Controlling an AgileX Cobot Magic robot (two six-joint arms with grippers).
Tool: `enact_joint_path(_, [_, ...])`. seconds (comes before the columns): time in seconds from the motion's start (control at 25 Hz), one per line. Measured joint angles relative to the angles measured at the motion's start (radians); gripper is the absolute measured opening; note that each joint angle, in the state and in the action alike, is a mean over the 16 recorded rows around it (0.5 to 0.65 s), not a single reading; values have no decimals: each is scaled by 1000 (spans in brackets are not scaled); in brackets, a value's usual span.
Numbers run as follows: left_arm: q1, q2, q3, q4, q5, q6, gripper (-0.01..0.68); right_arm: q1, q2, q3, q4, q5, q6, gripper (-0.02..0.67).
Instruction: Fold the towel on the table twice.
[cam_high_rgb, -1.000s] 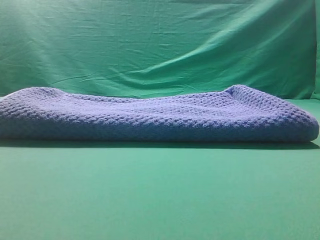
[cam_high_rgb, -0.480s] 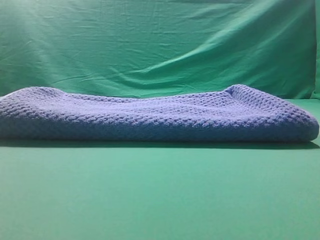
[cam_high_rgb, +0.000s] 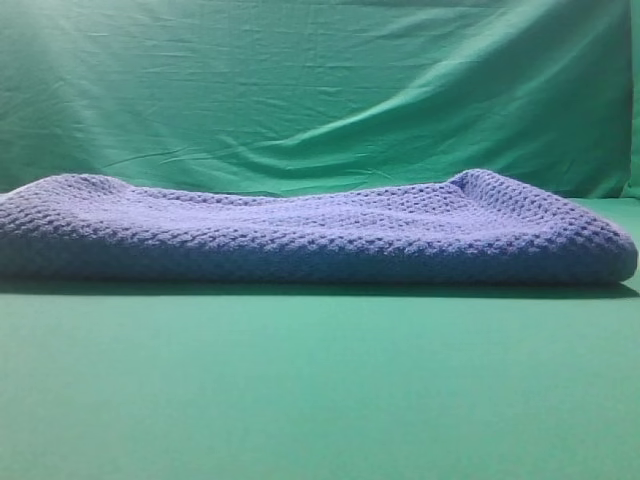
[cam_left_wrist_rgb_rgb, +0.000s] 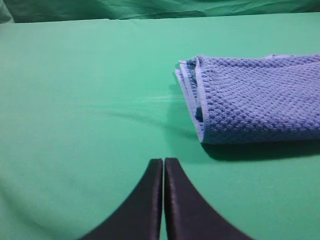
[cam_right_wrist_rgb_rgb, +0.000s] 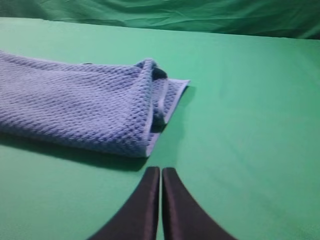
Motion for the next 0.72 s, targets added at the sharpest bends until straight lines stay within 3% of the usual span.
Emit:
enact_joint_path(0.36, [60, 0, 0, 0, 0, 0, 0, -159, 0, 0, 0, 0, 0, 0])
enact_joint_path(0.72, [61, 0, 0, 0, 0, 0, 0, -201, 0, 0, 0, 0, 0, 0])
